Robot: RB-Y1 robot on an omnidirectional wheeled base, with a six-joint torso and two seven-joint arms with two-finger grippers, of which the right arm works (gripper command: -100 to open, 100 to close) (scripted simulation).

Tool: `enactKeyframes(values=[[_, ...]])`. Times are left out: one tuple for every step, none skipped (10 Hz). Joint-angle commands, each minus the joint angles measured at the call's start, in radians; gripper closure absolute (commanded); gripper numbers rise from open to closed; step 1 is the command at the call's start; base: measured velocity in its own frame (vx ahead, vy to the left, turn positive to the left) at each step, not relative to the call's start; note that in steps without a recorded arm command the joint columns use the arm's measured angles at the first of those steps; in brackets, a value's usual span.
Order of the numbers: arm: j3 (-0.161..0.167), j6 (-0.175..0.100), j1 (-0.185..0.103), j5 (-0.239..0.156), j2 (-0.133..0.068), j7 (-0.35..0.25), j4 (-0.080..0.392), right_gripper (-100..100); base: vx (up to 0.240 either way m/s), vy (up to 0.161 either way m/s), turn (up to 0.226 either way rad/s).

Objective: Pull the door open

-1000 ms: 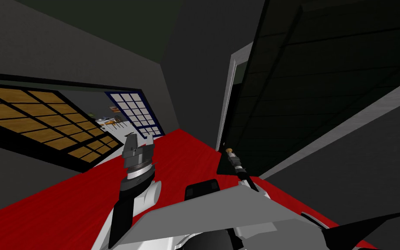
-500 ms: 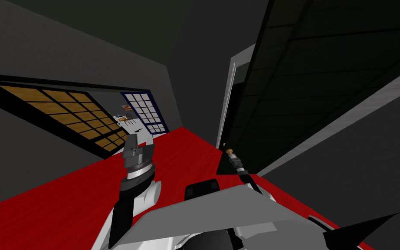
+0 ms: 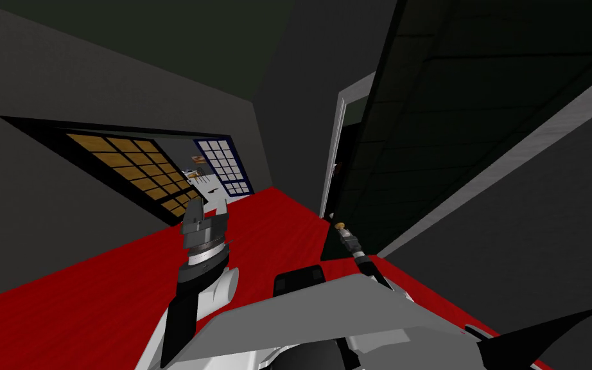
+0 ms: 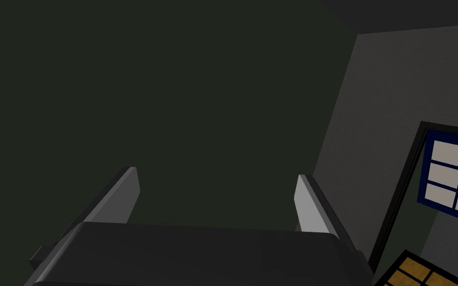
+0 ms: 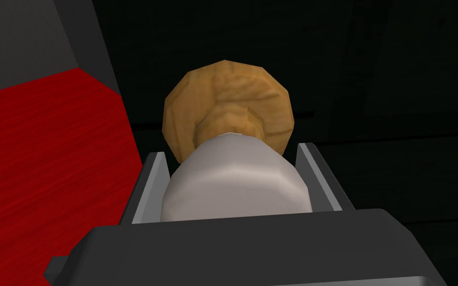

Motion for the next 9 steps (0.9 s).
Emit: enactKeyframes(values=[[0.012,-0.022,0.005,0.006,-0.009,-0.014,0.008,100,-0.200,-0.052,0.152],[0.020,-0.035,0.010,0.010,-0.017,-0.024,0.012,100,-0.204,-0.045,0.133],[0.028,-0.050,0.015,0.014,-0.025,-0.035,0.017,100,-0.214,-0.042,0.129],[0.038,-0.066,0.021,0.018,-0.033,-0.047,0.022,100,-0.199,-0.084,0.185],[0.047,-0.081,0.026,0.023,-0.041,-0.058,0.026,100,-0.200,-0.086,0.161],[0.056,-0.096,0.032,0.027,-0.049,-0.068,0.031,100,-0.216,-0.045,0.163],[0.063,-0.109,0.036,0.031,-0.056,-0.078,0.035,100,-0.209,-0.041,0.120],[0.070,-0.120,0.040,0.034,-0.062,-0.086,0.038,100,-0.209,-0.044,0.107],[0.075,-0.129,0.044,0.037,-0.067,-0.092,0.041,100,-0.212,-0.040,0.080]])
